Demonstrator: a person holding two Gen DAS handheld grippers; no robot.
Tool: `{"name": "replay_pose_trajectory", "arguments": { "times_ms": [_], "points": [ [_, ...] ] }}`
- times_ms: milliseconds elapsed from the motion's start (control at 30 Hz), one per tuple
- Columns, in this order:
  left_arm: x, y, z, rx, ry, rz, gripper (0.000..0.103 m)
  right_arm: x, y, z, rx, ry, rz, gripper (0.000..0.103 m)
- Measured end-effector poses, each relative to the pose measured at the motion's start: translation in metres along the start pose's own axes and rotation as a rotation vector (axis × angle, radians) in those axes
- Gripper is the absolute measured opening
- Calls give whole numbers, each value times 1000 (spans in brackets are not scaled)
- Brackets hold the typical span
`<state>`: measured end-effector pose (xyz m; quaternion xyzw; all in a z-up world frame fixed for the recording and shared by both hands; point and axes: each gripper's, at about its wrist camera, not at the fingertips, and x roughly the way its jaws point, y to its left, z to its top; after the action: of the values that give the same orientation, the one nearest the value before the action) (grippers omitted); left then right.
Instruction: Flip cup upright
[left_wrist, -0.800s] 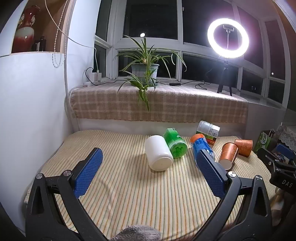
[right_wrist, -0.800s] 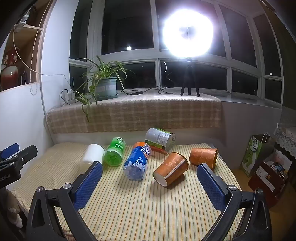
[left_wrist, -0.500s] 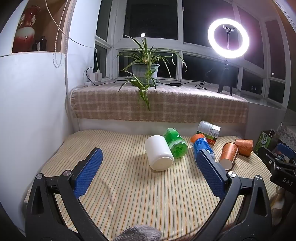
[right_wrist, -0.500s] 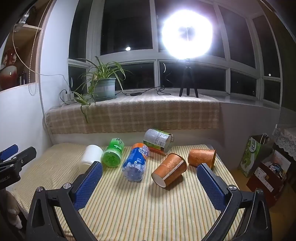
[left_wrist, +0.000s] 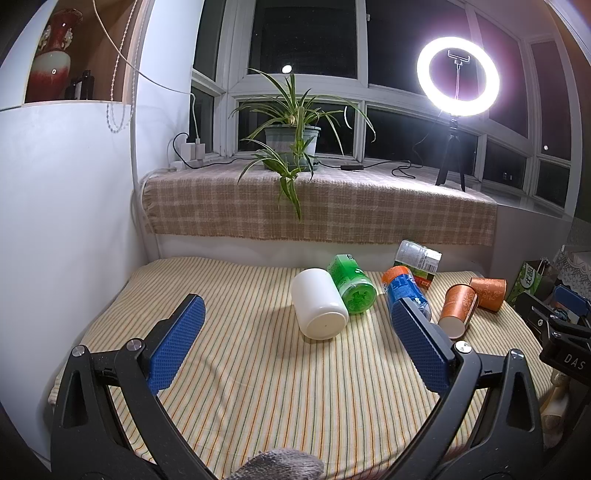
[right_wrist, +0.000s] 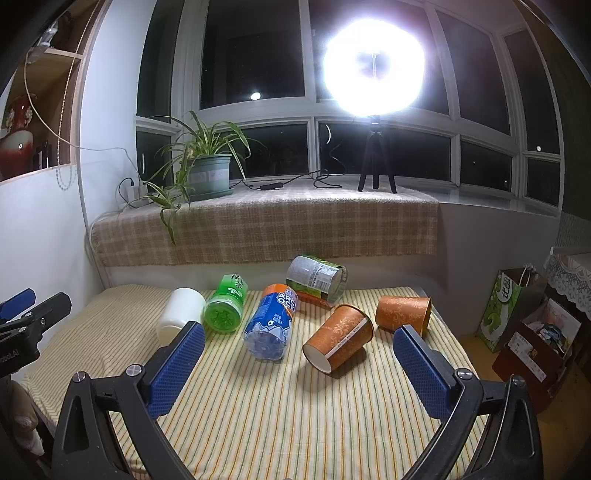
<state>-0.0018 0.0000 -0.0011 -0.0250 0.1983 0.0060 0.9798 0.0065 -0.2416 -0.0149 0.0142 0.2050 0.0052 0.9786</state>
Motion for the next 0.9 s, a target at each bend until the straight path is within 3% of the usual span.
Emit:
{"name": "replay_pose_trajectory", "arguments": {
  "times_ms": [900],
  "points": [
    [0, 1, 0, 1, 2, -1, 102, 2, 9, -4, -5, 9, 6, 103]
  ]
}}
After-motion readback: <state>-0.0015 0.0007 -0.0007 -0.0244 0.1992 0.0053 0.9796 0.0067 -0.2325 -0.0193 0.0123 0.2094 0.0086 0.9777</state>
